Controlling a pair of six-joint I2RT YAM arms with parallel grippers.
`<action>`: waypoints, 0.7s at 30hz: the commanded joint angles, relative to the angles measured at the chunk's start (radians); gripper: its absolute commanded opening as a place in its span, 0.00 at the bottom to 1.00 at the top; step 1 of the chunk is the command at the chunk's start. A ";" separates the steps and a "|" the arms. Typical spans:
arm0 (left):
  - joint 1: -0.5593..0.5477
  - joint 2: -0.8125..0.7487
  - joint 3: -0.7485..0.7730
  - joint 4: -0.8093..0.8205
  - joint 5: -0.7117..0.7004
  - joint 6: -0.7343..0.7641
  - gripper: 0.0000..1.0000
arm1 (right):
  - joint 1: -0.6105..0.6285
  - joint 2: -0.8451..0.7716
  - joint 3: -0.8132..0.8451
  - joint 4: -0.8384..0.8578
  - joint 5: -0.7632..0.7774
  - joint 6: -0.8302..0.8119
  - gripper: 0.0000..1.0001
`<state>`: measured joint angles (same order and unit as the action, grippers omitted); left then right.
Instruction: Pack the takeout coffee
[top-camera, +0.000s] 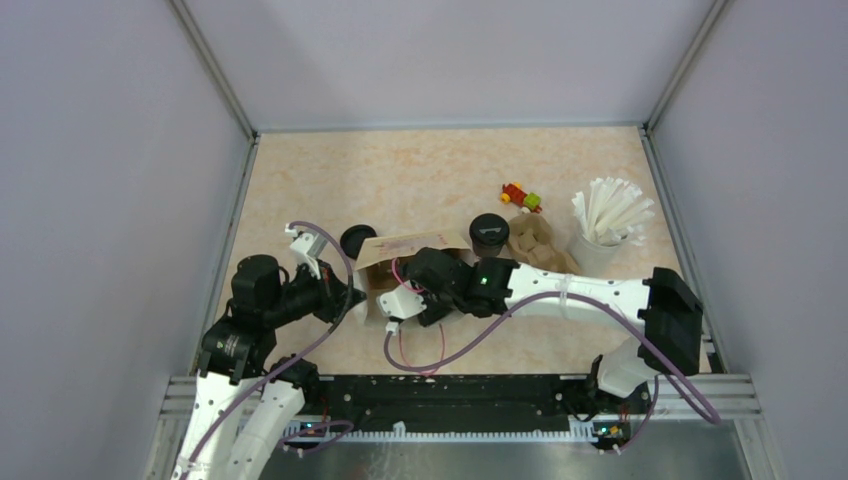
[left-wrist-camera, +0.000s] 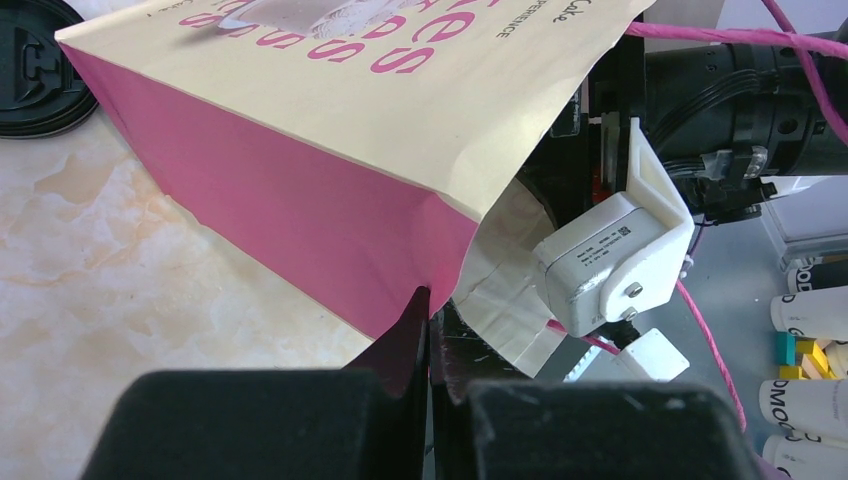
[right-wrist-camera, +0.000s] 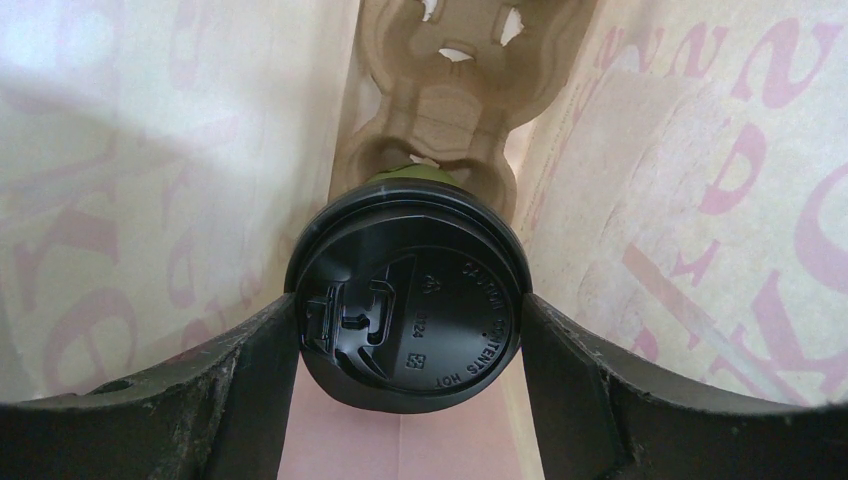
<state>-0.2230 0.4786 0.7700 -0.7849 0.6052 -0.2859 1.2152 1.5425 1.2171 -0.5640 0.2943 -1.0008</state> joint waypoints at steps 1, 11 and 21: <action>0.004 0.002 0.019 0.047 0.020 -0.007 0.00 | -0.011 0.012 -0.011 0.033 -0.006 0.016 0.65; 0.004 -0.001 0.005 0.055 0.041 -0.015 0.00 | -0.029 0.014 -0.051 0.095 -0.019 0.024 0.65; 0.004 -0.015 -0.014 0.061 0.059 -0.034 0.00 | -0.037 0.019 -0.076 0.108 -0.021 0.029 0.65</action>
<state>-0.2230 0.4728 0.7628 -0.7780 0.6277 -0.3054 1.1885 1.5482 1.1561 -0.4683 0.2863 -0.9905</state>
